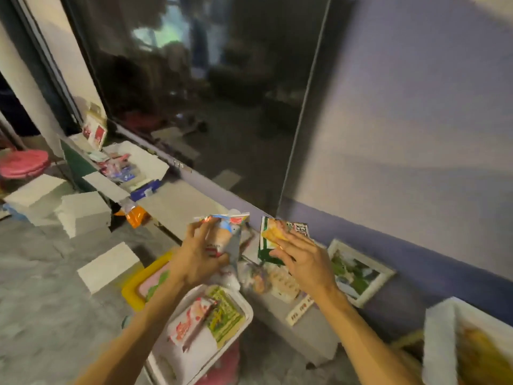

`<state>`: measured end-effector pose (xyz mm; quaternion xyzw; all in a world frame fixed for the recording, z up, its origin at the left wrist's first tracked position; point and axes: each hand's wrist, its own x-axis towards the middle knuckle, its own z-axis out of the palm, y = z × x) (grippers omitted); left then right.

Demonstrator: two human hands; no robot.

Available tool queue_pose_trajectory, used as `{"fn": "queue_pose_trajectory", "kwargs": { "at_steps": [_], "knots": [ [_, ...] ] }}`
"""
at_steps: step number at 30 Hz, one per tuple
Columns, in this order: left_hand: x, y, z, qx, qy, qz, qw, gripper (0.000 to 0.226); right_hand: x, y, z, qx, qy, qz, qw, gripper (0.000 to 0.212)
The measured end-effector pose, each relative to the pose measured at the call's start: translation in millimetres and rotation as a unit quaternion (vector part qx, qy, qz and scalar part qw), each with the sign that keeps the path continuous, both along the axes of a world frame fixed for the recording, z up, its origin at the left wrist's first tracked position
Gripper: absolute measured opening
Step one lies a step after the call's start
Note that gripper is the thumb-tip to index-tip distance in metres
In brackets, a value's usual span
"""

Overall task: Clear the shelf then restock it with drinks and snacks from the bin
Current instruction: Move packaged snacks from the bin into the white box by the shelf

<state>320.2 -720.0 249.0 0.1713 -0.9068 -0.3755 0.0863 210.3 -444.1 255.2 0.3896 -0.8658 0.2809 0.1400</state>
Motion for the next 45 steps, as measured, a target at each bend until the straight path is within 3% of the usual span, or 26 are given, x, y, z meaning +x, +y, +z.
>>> {"fn": "queue_pose_trajectory", "kwargs": {
  "at_steps": [9, 13, 18, 22, 29, 34, 41, 45],
  "knots": [
    [-58, 184, 70, -0.038, 0.031, -0.202, 0.978, 0.092, 54, 197, 48, 0.013, 0.013, -0.196, 0.981, 0.067],
    [-69, 286, 77, -0.039, 0.049, -0.263, 0.963, 0.089, 77, 296, 56, 0.044, 0.009, -0.272, 0.961, 0.052],
    [-78, 413, 74, -0.047, 0.045, -0.308, 0.949, 0.088, 105, 417, 57, 0.031, 0.005, -0.323, 0.946, 0.055],
    [-83, 499, 58, -0.051, 0.032, -0.345, 0.937, 0.086, 110, 500, 42, 0.074, -0.027, -0.362, 0.929, 0.055],
    [-116, 592, 26, -0.061, -0.017, -0.362, 0.930, 0.086, 89, 584, 6, 0.107, -0.077, -0.354, 0.926, 0.075],
    [-160, 638, -7, -0.048, -0.049, -0.356, 0.932, 0.083, 50, 620, -46, 0.082, -0.066, -0.346, 0.932, 0.046],
    [-225, 682, -70, -0.035, -0.132, -0.337, 0.932, 0.083, -21, 648, -102, 0.123, -0.098, -0.321, 0.934, 0.040],
    [-247, 695, -109, -0.042, -0.156, -0.320, 0.933, 0.085, -52, 655, -138, 0.162, -0.070, -0.281, 0.943, 0.028]
  ]
}}
